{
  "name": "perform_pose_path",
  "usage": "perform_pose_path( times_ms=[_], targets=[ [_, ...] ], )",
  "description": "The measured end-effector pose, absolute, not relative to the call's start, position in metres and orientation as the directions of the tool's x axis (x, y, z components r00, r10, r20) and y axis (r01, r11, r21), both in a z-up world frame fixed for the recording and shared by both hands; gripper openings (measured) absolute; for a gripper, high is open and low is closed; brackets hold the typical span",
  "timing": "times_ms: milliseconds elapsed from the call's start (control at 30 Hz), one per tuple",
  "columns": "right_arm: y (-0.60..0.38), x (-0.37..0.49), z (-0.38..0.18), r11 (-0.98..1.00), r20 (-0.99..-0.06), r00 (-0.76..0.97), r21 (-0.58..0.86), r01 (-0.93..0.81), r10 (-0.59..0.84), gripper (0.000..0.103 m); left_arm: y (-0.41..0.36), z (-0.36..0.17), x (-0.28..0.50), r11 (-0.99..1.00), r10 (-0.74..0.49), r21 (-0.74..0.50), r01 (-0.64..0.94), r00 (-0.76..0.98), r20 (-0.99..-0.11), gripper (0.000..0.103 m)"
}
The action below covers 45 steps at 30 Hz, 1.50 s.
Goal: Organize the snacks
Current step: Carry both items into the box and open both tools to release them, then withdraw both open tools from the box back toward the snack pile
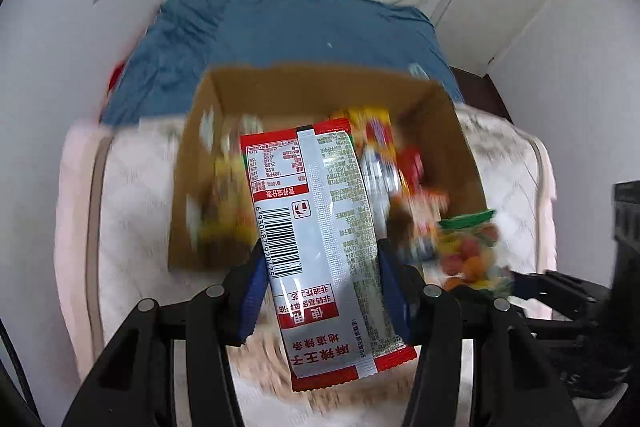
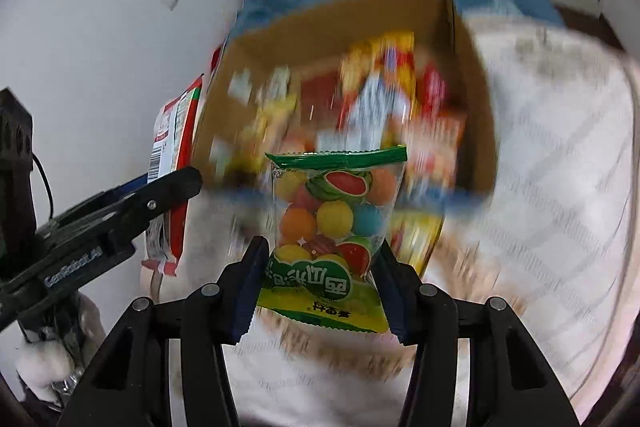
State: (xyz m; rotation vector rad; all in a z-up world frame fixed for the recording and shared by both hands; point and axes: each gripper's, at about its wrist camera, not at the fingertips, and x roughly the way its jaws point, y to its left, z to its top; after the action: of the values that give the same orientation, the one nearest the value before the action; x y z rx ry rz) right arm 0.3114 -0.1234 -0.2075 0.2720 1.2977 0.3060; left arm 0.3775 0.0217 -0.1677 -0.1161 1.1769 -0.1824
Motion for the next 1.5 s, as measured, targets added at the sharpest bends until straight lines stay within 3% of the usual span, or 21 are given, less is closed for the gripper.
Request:
perform_pose_path(
  times_ms=[300,567,767,833,867,900,1067,1367,1500],
  targets=[
    [-0.140,0.472,-0.231,0.982,-0.958,0.214,0.186,-0.036,0.190,0.055,0.019,-0.202,0.505,0.991,-0.111,-0.084,0.103,0.293,-0.950,0.050],
    [-0.148,0.525,-0.274,0.995,-0.984,0.145,0.103,-0.008,0.103,0.055,0.024,-0.255,0.554,0.995,-0.048,-0.029,0.092,0.210,-0.977,0.050],
    [-0.144,0.539,-0.294,0.999,-0.993,0.106,0.047,-0.015,0.048,0.056,0.033,-0.280,0.568,0.998,-0.062,-0.056,0.043,0.147,-0.987,0.052],
    [-0.141,0.542,-0.299,0.999,-0.996,0.089,0.025,-0.028,0.027,0.063,0.039,-0.290,0.570,0.995,-0.104,-0.104,0.002,0.095,-0.990,0.059],
    [-0.140,0.544,-0.302,0.999,-0.996,0.087,0.021,-0.027,0.023,0.079,0.041,-0.294,0.570,0.992,-0.123,-0.124,-0.014,0.072,-0.990,0.070],
    [-0.140,0.544,-0.301,0.999,-0.996,0.089,0.023,-0.026,0.025,0.084,0.042,-0.295,0.570,0.991,-0.134,-0.135,-0.015,0.070,-0.989,0.078],
    [-0.135,0.540,-0.295,0.999,-0.994,0.104,0.020,-0.039,0.024,0.092,0.036,-0.290,0.562,0.993,-0.122,-0.122,0.005,0.086,-0.989,0.094],
    [-0.136,0.516,-0.272,0.999,-0.989,0.148,0.030,-0.022,0.033,0.097,0.030,-0.264,0.538,0.985,-0.170,-0.170,0.015,0.143,-0.975,0.094],
    [-0.136,0.498,-0.259,0.999,-0.982,0.185,0.027,-0.025,0.031,0.098,0.027,-0.241,0.517,0.992,-0.125,-0.125,0.013,0.212,-0.969,0.094]
  ],
)
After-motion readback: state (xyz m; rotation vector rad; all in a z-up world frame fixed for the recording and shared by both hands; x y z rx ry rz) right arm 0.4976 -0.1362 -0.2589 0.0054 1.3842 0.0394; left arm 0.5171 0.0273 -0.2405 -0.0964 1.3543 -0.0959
